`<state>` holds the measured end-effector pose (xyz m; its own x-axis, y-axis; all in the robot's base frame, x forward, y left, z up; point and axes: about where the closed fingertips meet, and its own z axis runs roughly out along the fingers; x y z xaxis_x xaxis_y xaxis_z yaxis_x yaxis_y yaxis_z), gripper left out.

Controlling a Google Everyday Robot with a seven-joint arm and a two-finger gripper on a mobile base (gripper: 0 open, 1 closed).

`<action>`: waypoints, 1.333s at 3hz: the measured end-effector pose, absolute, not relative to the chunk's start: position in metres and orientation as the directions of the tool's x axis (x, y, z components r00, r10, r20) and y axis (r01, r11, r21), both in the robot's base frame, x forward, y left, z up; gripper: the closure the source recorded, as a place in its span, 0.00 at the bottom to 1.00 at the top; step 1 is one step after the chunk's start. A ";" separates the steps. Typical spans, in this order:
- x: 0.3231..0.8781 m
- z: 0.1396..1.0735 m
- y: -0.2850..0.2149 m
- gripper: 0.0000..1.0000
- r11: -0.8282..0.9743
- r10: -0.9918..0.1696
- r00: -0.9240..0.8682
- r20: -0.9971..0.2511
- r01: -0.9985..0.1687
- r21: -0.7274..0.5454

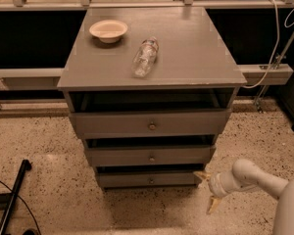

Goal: Open bottom drawer

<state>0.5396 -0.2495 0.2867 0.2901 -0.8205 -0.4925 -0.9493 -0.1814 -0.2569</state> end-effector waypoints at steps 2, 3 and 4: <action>0.560 0.231 -0.204 0.00 -0.216 -0.823 0.349 -0.448 -0.922 -0.321; 0.592 0.213 -0.191 0.00 -0.202 -0.822 0.353 -0.447 -0.915 -0.350; 0.617 0.204 -0.185 0.00 -0.202 -0.826 0.359 -0.435 -0.909 -0.366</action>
Offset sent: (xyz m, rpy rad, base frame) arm 0.0437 0.0632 -0.0674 -0.0474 -0.1448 0.0243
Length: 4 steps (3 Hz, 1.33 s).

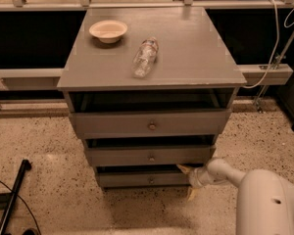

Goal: Open bottom drawer

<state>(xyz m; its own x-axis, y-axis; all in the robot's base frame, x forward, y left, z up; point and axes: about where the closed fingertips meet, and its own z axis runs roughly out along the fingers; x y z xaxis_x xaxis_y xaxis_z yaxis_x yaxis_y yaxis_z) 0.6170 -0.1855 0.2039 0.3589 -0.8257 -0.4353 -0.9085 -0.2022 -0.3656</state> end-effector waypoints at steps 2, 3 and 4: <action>0.656 0.167 -0.195 0.22 -0.113 -0.865 0.274 -0.420 -0.923 -0.368; 0.656 0.153 -0.207 0.24 -0.076 -0.877 0.233 -0.420 -0.931 -0.357; 0.648 0.159 -0.213 0.25 -0.075 -0.873 0.241 -0.423 -0.925 -0.373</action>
Offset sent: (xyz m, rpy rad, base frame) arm 0.0559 -0.0191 -0.0517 -0.0171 -0.0135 -0.1603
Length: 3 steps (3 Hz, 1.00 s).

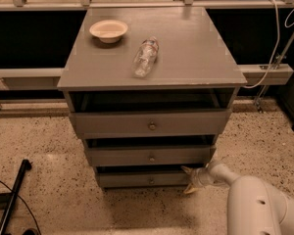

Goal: Open bottom drawer

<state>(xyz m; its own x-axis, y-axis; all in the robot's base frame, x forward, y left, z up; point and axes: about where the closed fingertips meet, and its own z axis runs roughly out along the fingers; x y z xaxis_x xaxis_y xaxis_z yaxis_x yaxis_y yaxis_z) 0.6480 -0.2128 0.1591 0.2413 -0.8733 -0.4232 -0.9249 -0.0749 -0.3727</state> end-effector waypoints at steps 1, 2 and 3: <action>0.630 0.179 -0.214 0.25 -0.091 -0.849 0.272 -0.452 -0.920 -0.382; 0.606 0.185 -0.214 0.35 -0.134 -0.825 0.299 -0.479 -0.928 -0.348; 0.586 0.196 -0.207 0.32 -0.194 -0.796 0.340 -0.501 -0.927 -0.322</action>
Offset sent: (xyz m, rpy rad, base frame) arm -0.0699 -0.0078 0.0365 0.0713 0.0793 0.1480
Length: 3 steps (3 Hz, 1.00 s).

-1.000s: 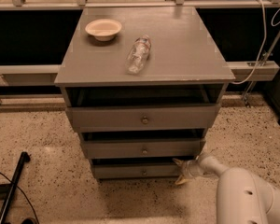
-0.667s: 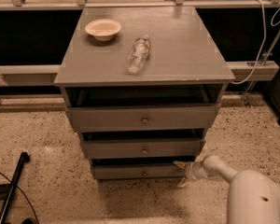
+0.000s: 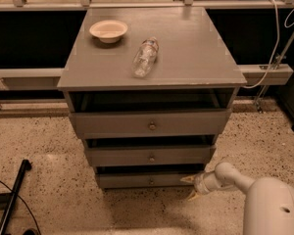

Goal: Open bottom drawer

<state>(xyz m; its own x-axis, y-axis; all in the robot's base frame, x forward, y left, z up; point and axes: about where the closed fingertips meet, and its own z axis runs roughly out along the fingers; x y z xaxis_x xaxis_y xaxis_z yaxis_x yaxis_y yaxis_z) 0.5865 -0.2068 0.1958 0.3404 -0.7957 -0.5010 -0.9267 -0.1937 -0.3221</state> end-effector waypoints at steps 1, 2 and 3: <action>0.586 0.204 -0.196 0.10 -0.219 -0.782 0.368 -0.503 -0.918 -0.331; 0.591 0.202 -0.196 0.00 -0.211 -0.787 0.361 -0.500 -0.919 -0.332; 0.612 0.188 -0.196 0.00 -0.169 -0.813 0.324 -0.485 -0.927 -0.336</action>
Offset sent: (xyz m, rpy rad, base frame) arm 0.0352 0.0236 0.0130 -0.0094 -0.0532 0.0039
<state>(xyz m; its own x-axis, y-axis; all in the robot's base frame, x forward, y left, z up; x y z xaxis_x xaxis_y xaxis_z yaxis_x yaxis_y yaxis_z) 0.6115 -0.1964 0.1882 0.3240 -0.8126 -0.4845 -0.9265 -0.1690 -0.3362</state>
